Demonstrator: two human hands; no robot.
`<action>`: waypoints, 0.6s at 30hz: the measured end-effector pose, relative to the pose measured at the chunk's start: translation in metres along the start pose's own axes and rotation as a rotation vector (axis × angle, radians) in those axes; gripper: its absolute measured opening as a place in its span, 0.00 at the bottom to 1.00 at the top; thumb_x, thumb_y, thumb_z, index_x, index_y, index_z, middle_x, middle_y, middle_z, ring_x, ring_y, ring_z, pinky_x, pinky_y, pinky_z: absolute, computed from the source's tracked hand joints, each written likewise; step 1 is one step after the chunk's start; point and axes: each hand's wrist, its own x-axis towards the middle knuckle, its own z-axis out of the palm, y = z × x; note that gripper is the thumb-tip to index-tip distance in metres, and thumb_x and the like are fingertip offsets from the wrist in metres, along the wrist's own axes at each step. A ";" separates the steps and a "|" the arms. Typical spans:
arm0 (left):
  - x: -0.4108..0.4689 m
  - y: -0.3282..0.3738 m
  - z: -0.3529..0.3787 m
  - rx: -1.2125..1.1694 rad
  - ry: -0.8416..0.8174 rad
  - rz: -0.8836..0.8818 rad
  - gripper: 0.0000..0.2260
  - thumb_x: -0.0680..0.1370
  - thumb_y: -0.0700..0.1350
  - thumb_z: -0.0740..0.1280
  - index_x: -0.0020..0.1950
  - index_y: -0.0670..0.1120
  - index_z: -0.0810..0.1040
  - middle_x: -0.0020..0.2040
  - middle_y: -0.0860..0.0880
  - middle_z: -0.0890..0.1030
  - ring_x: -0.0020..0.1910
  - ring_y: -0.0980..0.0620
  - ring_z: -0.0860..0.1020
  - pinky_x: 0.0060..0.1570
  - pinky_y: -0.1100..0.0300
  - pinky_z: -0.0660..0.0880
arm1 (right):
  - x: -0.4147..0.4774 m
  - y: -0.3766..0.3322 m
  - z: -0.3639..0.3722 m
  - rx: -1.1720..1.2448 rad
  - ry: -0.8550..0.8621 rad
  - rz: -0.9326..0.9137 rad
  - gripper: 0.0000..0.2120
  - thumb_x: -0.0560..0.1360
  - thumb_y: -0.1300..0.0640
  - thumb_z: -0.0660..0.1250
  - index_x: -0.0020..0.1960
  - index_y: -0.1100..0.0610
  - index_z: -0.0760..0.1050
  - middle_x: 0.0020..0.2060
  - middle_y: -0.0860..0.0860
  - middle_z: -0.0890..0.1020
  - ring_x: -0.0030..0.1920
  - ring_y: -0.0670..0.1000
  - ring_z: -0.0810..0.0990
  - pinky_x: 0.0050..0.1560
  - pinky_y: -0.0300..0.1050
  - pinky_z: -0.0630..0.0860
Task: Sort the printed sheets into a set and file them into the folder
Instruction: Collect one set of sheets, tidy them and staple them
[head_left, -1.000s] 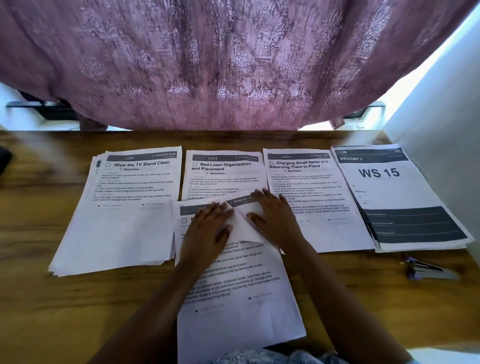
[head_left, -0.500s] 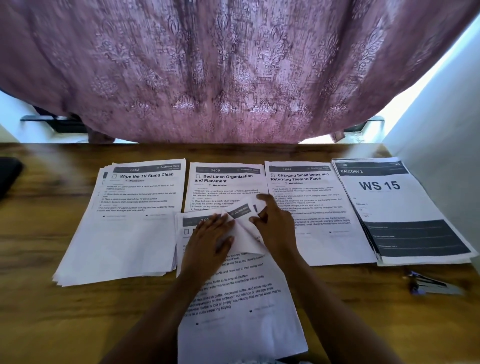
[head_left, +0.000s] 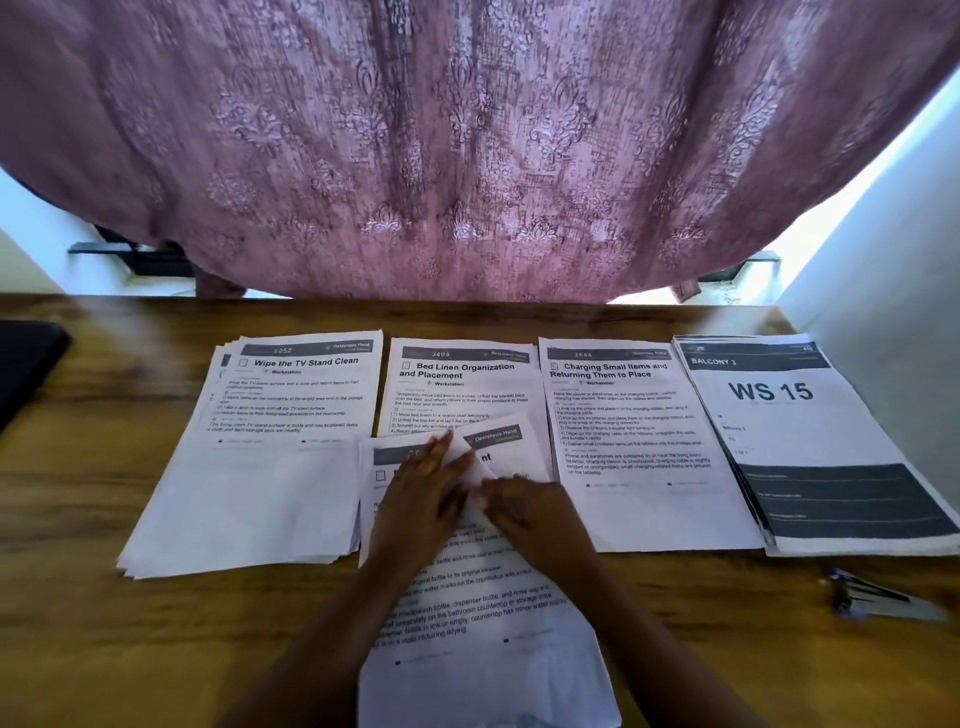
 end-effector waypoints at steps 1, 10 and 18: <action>0.000 0.001 0.001 0.027 0.000 0.006 0.26 0.77 0.60 0.48 0.73 0.55 0.63 0.76 0.54 0.55 0.76 0.48 0.58 0.72 0.44 0.62 | 0.001 0.002 -0.006 0.093 0.064 0.120 0.10 0.74 0.53 0.63 0.47 0.54 0.82 0.43 0.48 0.85 0.40 0.47 0.83 0.42 0.41 0.79; 0.000 0.003 -0.001 0.025 0.010 -0.021 0.27 0.77 0.60 0.47 0.72 0.52 0.67 0.74 0.56 0.58 0.76 0.52 0.58 0.73 0.50 0.59 | 0.030 0.037 -0.017 -0.300 -0.261 0.172 0.26 0.77 0.48 0.63 0.72 0.57 0.63 0.71 0.53 0.69 0.72 0.51 0.65 0.74 0.48 0.49; 0.002 -0.005 0.004 0.052 -0.012 -0.006 0.26 0.78 0.58 0.49 0.72 0.53 0.67 0.75 0.51 0.63 0.76 0.52 0.58 0.73 0.47 0.61 | 0.022 0.003 -0.020 -0.037 0.064 0.518 0.26 0.69 0.45 0.71 0.62 0.50 0.65 0.37 0.50 0.80 0.42 0.55 0.79 0.42 0.44 0.71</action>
